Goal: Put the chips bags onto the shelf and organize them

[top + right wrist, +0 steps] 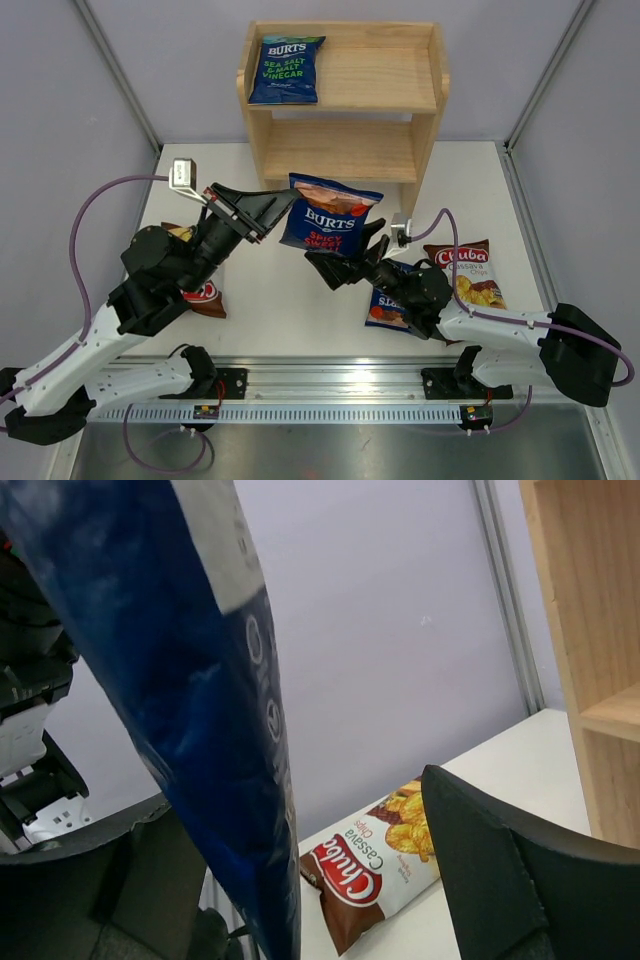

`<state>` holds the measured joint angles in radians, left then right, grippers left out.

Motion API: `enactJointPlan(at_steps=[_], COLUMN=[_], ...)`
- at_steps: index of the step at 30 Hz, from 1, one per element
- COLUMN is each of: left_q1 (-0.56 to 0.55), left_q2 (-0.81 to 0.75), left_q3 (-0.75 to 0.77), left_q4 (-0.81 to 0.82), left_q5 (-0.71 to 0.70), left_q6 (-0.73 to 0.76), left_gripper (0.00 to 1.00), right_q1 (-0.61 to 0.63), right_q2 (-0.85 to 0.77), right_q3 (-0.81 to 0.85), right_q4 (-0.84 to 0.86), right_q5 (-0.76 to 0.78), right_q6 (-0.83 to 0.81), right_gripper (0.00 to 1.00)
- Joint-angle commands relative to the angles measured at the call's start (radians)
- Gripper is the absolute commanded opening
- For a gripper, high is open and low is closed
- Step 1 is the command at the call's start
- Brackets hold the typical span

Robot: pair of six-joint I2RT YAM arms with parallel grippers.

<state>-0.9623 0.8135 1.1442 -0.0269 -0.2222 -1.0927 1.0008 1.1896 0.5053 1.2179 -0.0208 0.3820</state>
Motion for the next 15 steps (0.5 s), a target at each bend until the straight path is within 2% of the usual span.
enactJointPlan(at_steps=[1, 4, 5, 9, 15], left_q1=[-0.024, -0.029, -0.033, -0.033, -0.033], left_q2=[-0.014, -0.034, -0.04, -0.062, -0.115], left_q3=[0.039, 0.005, -0.009, -0.031, -0.052], left_q4=[0.062, 0.056, 0.059, 0.033, -0.068], left_q5=[-0.066, -0.089, -0.095, -0.152, -0.279], left_q6=[-0.01, -0.03, -0.036, -0.035, -0.01], left_gripper=[0.0, 0.0, 0.0, 0.0, 0.0], right_q1=[0.009, 0.01, 0.009, 0.009, 0.01], right_q2=[-0.019, -0.038, -0.045, -0.062, -0.149], right_q3=[0.012, -0.004, -0.005, -0.002, -0.033], right_q4=[0.135, 0.176, 0.181, 0.181, 0.091], right_q5=[0.026, 0.025, 0.025, -0.027, -0.06], right_q6=[-0.051, -0.055, -0.054, -0.043, -0.038], right_gripper=[0.84, 0.76, 0.68, 0.48, 0.36])
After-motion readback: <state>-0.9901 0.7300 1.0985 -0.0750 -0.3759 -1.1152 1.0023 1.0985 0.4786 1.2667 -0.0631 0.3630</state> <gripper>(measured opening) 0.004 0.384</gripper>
